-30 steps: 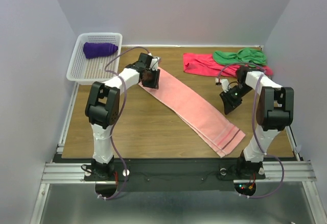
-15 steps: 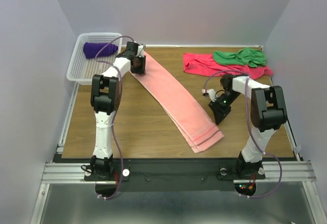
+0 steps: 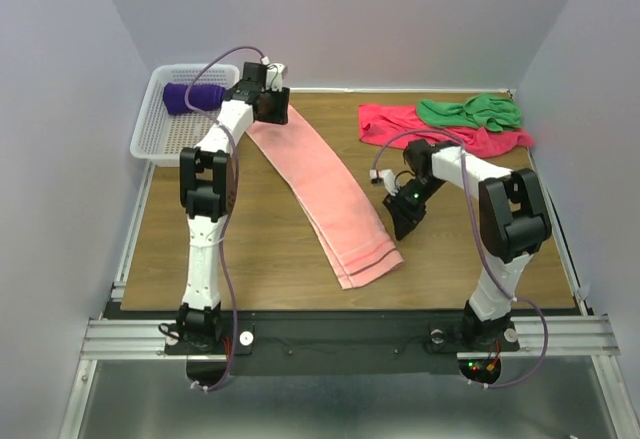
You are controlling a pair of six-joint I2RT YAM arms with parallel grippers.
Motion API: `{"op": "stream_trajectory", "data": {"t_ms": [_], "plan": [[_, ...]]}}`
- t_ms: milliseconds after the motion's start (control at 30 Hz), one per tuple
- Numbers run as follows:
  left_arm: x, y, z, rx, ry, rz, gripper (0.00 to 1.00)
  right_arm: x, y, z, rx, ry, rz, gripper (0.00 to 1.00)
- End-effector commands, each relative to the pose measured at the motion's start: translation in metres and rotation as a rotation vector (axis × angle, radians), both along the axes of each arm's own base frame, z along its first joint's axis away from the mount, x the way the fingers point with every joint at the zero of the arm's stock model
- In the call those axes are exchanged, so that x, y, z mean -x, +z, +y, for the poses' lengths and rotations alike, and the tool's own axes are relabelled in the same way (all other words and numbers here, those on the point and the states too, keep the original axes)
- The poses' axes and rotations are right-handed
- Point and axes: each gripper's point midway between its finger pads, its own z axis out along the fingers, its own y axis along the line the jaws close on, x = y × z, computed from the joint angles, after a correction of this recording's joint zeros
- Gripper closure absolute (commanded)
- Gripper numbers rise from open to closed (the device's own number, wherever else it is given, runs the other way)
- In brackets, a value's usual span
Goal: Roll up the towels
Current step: Fold the towel
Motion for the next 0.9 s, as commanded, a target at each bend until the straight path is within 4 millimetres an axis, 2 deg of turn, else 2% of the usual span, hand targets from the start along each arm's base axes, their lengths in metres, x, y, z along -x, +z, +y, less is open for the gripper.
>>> {"op": "stream_trajectory", "data": {"t_ms": [0,33,67,100,133,167,267,433,467,500,533,567,633,667,700,733,767,800,833,867], "plan": [[0.019,0.096,0.004,-0.005,0.036,-0.132,0.43,-0.054,0.042,-0.003,0.003,-0.075,-0.231,0.67],[0.032,0.082,0.007,-0.01,0.044,-0.08,0.43,-0.07,0.054,-0.001,-0.001,-0.084,-0.298,0.67],[0.041,0.093,0.009,-0.007,0.045,-0.088,0.44,-0.077,0.064,-0.003,0.008,-0.092,-0.347,0.67],[0.049,0.091,0.009,-0.006,0.04,-0.077,0.44,-0.084,0.071,-0.002,0.002,-0.097,-0.38,0.67],[0.061,0.075,0.009,-0.008,0.033,-0.04,0.44,-0.092,0.079,0.002,-0.011,-0.097,-0.416,0.66],[0.069,0.085,0.006,0.009,0.014,-0.048,0.44,-0.095,0.084,0.004,-0.014,-0.095,-0.431,0.66],[0.092,0.071,-0.003,0.016,-0.017,0.0,0.45,-0.091,0.085,0.024,-0.044,-0.064,-0.419,0.66],[0.124,0.047,-0.016,0.04,-0.096,0.1,0.5,-0.071,0.063,0.047,-0.071,-0.039,-0.332,0.68],[0.128,0.05,-0.022,0.06,-0.135,0.093,0.5,-0.068,0.061,0.05,-0.077,-0.038,-0.322,0.68],[0.146,0.061,-0.031,0.102,-0.226,0.07,0.5,-0.059,0.057,0.054,-0.094,-0.034,-0.294,0.69],[0.156,0.071,-0.036,0.126,-0.279,0.029,0.5,-0.057,0.059,0.056,-0.108,-0.054,-0.28,0.68],[0.178,0.09,-0.044,0.163,-0.367,-0.052,0.49,-0.056,0.064,0.059,-0.132,-0.061,-0.287,0.68],[0.2,0.107,-0.046,0.081,-0.537,-0.188,0.49,-0.055,0.071,0.059,-0.141,-0.09,-0.285,0.66],[0.224,0.12,-0.044,0.04,-0.602,-0.247,0.48,-0.055,0.078,0.059,-0.153,-0.101,-0.294,0.65],[0.235,0.125,-0.048,-0.072,-0.737,-0.344,0.47,-0.055,0.08,0.056,-0.154,-0.134,-0.281,0.59],[0.26,0.127,-0.043,-0.13,-0.795,-0.365,0.46,-0.054,0.081,0.054,-0.148,-0.151,-0.273,0.55],[0.274,0.125,-0.043,-0.177,-0.857,-0.389,0.46,-0.054,0.08,0.05,-0.132,-0.173,-0.268,0.53],[0.287,0.124,-0.046,-0.227,-0.93,-0.422,0.46,-0.053,0.083,0.045,-0.126,-0.195,-0.271,0.52],[0.308,0.121,-0.052,-0.291,-1.024,-0.468,0.46,-0.045,0.077,0.039,-0.114,-0.211,-0.238,0.48],[0.32,0.119,-0.059,-0.32,-1.086,-0.495,0.46,-0.044,0.076,0.03,-0.106,-0.238,-0.226,0.47]]}}
